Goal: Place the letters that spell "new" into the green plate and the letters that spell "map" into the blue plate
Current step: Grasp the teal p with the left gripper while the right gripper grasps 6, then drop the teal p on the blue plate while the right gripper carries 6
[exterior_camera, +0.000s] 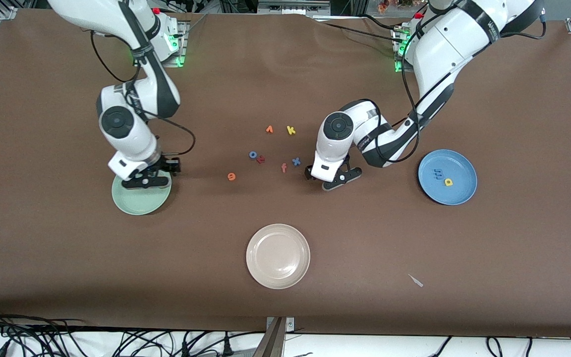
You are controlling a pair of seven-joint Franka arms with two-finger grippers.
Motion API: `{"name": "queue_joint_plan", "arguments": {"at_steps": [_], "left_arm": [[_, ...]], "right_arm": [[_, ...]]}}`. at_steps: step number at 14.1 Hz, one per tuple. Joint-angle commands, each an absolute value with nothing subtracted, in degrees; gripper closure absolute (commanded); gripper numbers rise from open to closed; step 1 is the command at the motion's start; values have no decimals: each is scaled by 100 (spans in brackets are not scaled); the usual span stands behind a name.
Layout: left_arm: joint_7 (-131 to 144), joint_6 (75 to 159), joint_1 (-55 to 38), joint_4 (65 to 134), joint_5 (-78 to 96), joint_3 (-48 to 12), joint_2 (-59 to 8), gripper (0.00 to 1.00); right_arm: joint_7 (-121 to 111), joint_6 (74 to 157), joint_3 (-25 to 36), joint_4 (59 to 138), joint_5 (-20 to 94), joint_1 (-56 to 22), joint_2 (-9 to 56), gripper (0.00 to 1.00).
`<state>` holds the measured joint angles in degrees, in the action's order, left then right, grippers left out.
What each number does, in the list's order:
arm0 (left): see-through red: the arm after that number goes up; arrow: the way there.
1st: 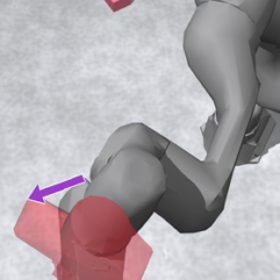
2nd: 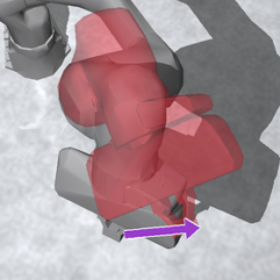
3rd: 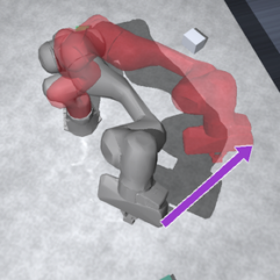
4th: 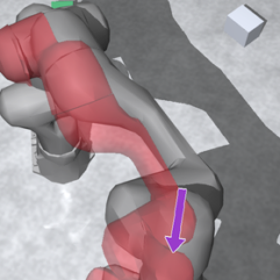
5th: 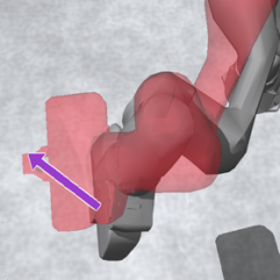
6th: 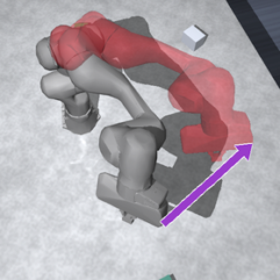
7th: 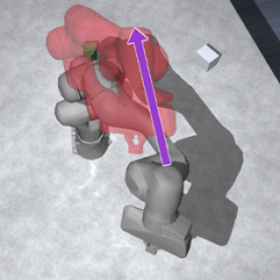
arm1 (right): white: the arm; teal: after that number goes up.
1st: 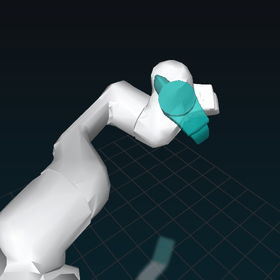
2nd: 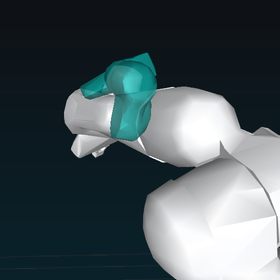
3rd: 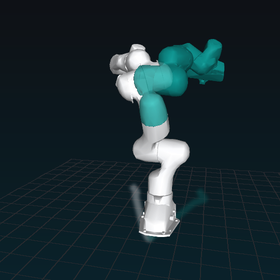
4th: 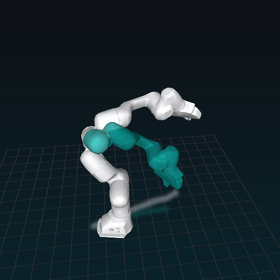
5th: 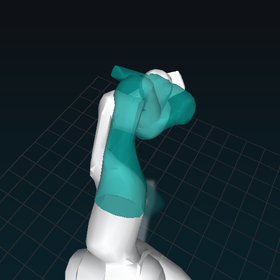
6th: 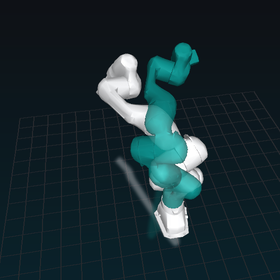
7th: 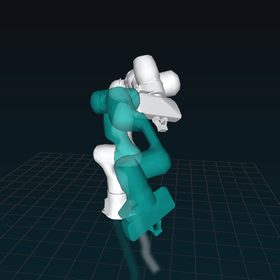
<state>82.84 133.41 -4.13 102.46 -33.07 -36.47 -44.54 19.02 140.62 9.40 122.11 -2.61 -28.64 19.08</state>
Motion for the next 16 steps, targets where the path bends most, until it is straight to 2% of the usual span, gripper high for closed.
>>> {"name": "queue_joint_plan", "arguments": {"at_steps": [1, 7, 10, 16], "left_arm": [[8429, 13272, -580, 10081, -3437, -3560, -4535, 23], [8525, 13245, -598, 10134, -3437, -3560, -4544, 50], [8569, 13245, -598, 10160, -3437, -3560, -4544, 61], [8657, 13254, -598, 10160, -3489, -3524, -4605, 76]], "right_arm": [[2818, 14054, 572, 11998, -193, -2909, 1959, 29], [4452, 14132, 527, 11313, -185, -3383, 2653, 29], [5490, 14527, 527, 11127, -193, -3629, 3066, 29], [5941, 14871, 527, 11118, -193, -3841, 3357, 29]]}}
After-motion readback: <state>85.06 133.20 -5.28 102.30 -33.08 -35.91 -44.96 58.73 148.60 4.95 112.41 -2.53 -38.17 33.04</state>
